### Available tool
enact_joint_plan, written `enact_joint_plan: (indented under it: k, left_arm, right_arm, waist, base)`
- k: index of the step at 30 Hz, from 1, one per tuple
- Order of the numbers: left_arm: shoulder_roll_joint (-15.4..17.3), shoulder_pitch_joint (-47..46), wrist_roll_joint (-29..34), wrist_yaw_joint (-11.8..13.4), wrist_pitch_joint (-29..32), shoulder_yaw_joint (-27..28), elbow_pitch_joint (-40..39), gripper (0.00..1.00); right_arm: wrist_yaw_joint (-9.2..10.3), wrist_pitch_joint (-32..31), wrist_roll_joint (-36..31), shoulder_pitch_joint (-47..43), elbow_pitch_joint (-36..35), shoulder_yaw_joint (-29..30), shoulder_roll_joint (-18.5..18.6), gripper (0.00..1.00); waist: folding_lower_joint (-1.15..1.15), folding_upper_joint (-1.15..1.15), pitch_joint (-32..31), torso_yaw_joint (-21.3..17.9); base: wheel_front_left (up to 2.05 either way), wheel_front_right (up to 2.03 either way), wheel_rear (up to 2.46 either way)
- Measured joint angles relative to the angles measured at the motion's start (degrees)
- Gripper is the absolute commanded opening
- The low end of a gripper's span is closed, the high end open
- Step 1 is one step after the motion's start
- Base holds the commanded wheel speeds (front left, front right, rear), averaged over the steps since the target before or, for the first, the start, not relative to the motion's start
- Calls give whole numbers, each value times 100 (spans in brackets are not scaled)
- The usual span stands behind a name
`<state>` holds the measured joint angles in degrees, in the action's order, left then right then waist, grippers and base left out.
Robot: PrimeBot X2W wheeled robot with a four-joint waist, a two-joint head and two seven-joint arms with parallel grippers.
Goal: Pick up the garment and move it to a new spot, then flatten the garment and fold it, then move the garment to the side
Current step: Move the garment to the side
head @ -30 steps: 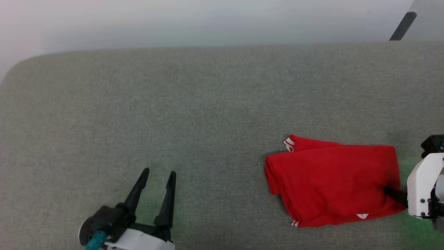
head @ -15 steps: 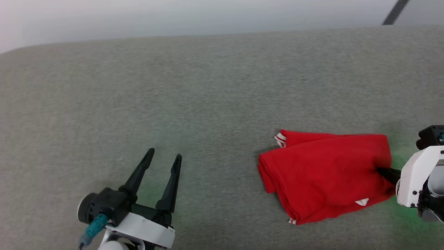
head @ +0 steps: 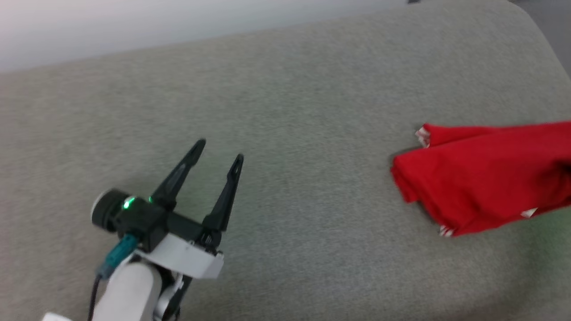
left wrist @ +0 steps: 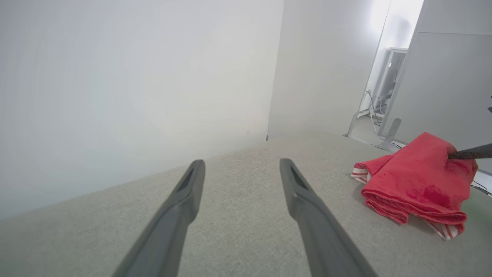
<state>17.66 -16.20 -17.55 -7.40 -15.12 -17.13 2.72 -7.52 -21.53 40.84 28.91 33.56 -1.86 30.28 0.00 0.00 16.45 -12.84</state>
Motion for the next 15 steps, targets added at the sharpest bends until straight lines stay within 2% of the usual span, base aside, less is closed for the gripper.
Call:
enact_joint_plan:
  k: [6, 15]
  left_arm:
    - [319, -883, 13, 0, 0, -404, -15, 100]
    - [621, -1924, 42, 0, 0, -770, -37, 100]
  right_arm:
    - [0, 558, -355, 795, 656, 352, 12, 0]
    - [0, 1292, -1104, 1951, 1694, 467, 146, 0]
  waist:
    - [0, 0, 335, -352]
    - [0, 0, 993, -554]
  base:
    - [0, 0, 0]
    - [0, 0, 0]
